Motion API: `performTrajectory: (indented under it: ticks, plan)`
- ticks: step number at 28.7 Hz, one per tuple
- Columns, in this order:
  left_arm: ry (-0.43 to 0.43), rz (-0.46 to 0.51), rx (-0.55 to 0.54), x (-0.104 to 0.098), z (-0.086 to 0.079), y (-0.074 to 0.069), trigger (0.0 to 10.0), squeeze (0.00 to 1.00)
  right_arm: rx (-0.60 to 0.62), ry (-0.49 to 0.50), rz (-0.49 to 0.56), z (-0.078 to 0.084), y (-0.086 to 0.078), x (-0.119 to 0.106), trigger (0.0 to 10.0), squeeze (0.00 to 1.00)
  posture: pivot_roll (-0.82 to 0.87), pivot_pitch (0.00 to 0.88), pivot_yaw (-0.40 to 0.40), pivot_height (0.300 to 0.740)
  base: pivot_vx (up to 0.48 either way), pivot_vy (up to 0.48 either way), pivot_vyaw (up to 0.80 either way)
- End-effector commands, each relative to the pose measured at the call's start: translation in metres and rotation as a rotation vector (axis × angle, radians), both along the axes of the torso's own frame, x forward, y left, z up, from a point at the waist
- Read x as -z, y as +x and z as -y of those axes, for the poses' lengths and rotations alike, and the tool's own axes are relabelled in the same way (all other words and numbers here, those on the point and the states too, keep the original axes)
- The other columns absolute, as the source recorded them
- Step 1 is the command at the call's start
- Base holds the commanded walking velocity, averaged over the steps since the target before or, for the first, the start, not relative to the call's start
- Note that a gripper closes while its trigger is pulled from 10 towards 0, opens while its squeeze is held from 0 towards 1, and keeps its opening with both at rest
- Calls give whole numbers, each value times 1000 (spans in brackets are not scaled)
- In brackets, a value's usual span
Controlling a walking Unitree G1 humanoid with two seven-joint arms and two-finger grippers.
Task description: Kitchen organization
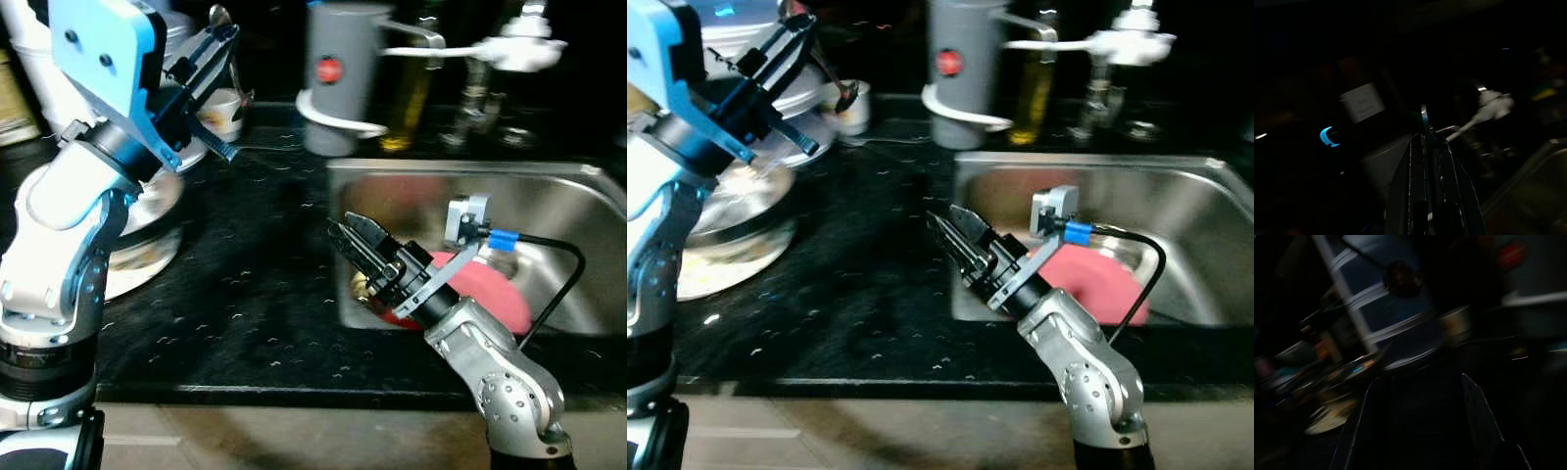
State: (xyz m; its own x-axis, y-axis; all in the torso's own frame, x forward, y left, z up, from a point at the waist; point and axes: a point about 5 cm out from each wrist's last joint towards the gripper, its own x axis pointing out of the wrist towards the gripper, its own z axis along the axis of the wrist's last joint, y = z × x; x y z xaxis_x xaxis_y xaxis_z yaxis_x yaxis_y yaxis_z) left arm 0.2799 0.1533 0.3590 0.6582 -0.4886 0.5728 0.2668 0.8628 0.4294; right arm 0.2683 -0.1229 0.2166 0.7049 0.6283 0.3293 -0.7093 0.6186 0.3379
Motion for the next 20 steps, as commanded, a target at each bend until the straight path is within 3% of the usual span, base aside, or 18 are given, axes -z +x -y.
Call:
performTrajectory:
  ticks: [1, 14, 20]
  plan:
    - [22, 8, -34, 1, 0, 3, 10000, 0, 22, 12, 0, 2, 2, -1, 10000, 0, -29, 23, -13, 740, 0, 0, -800]
    - [85, -90, -11, 31, 19, 17, 10000, 0, 53, -25, -2, 7, 4, -1, 10000, 0, -40, 26, -5, 740, 0, 0, -800]
    - [61, -118, 23, 37, 22, 18, 10000, 0, 53, -30, -3, 7, 5, -1, 10000, 0, -38, 26, -6, 740, 0, 0, -800]
